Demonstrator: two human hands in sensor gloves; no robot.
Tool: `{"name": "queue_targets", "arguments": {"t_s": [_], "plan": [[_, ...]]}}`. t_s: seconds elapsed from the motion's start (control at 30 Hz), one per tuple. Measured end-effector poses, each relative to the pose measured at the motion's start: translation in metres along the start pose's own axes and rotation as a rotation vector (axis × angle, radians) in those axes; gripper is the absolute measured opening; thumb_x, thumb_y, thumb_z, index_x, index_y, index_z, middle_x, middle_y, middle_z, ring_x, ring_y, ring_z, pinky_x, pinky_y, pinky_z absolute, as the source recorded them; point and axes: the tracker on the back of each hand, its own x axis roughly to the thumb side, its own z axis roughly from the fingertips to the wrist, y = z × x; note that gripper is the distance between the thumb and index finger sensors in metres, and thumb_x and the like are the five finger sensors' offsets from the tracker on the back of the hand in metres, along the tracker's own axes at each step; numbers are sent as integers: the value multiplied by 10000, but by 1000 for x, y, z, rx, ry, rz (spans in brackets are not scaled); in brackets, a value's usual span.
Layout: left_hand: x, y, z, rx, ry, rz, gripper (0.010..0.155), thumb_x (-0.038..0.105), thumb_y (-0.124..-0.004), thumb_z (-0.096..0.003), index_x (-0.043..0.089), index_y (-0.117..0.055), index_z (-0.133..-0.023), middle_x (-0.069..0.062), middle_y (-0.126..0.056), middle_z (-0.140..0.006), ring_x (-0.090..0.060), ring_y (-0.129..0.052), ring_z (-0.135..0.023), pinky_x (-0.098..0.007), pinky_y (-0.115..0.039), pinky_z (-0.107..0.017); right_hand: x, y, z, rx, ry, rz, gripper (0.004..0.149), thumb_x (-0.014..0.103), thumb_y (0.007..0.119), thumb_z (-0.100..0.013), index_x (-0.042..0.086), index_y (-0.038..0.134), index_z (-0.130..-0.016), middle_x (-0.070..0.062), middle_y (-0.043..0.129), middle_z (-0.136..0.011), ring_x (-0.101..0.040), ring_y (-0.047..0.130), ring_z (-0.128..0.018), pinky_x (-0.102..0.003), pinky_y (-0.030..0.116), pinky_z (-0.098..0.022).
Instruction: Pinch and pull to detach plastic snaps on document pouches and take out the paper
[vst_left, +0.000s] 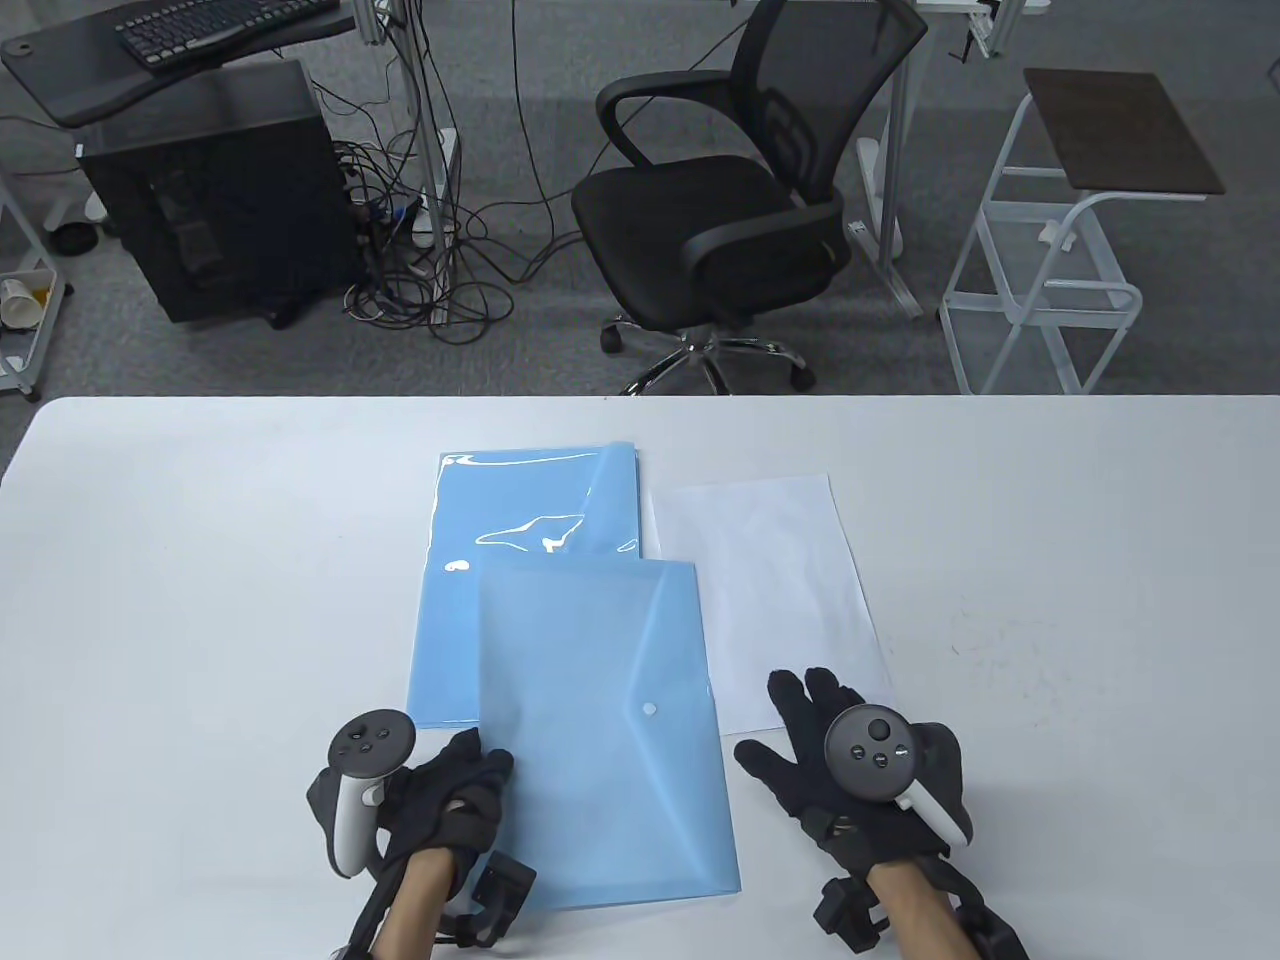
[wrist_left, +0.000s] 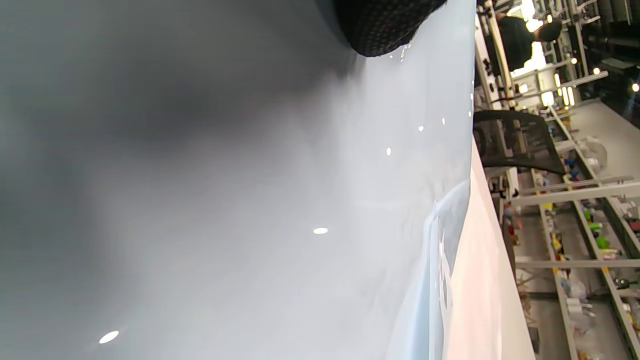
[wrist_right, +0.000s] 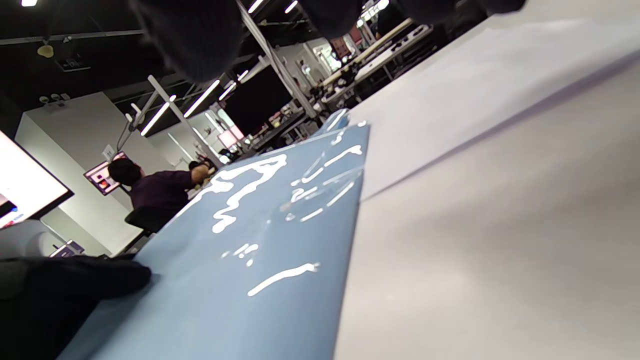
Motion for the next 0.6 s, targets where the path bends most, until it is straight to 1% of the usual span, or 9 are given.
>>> {"name": "queue_targets", "arguments": {"t_s": [0.07,0.1,0.17,0.23,0.43,0.5,0.6], "plan": [[1,-1,1,3,-3,-11,487,276,-688,-589,115,-604,-1041,-65,-894,-925,-250,-1064,-663,-368,-944,-452,8,3,-2,57,-21,-71,852,591,687,-564,55,406,-1164,-431,365,-1181,-739,441,-947,-839,476,-571],[2,-1,1,5,-5,-21,489,276,-687,-589,116,-600,-1042,-64,-894,-924,-246,-1063,-663,-364,-944,-454,12,4,-4,67,-25,-89,856,590,693,-564,51,407,-1163,-435,371,-1178,-739,453,-943,-835,487,-569],[3,-2,2,9,-5,-30,491,274,-686,-589,114,-596,-1045,-65,-891,-925,-244,-1062,-661,-365,-942,-455,22,8,-8,88,-33,-78,864,588,709,-560,43,410,-1161,-442,379,-1173,-732,483,-938,-823,511,-569],[3,-2,1,7,-9,-45,493,275,-684,-589,112,-594,-1046,-66,-890,-926,-242,-1061,-660,-363,-941,-454,33,14,-14,113,-37,-11,878,591,721,-554,37,410,-1160,-443,392,-1170,-723,513,-934,-810,536,-571],[2,-2,1,7,-14,-52,497,275,-680,-591,113,-584,-1051,-63,-883,-934,-234,-1058,-667,-358,-940,-458,50,33,-36,189,-14,53,913,589,768,-533,27,411,-1158,-446,414,-1166,-712,542,-932,-801,559,-570],[2,-3,1,11,-15,-56,496,274,-680,-591,114,-585,-1050,-66,-884,-931,-234,-1058,-664,-358,-940,-456,53,40,-44,214,-3,110,933,590,789,-519,30,405,-1159,-442,411,-1171,-708,539,-939,-800,558,-575],[2,-3,1,16,-16,-64,497,272,-682,-589,111,-586,-1049,-66,-886,-930,-234,-1060,-662,-359,-941,-454,60,54,-56,238,7,257,962,598,810,-497,38,395,-1160,-429,404,-1180,-696,533,-954,-797,555,-588]]}}
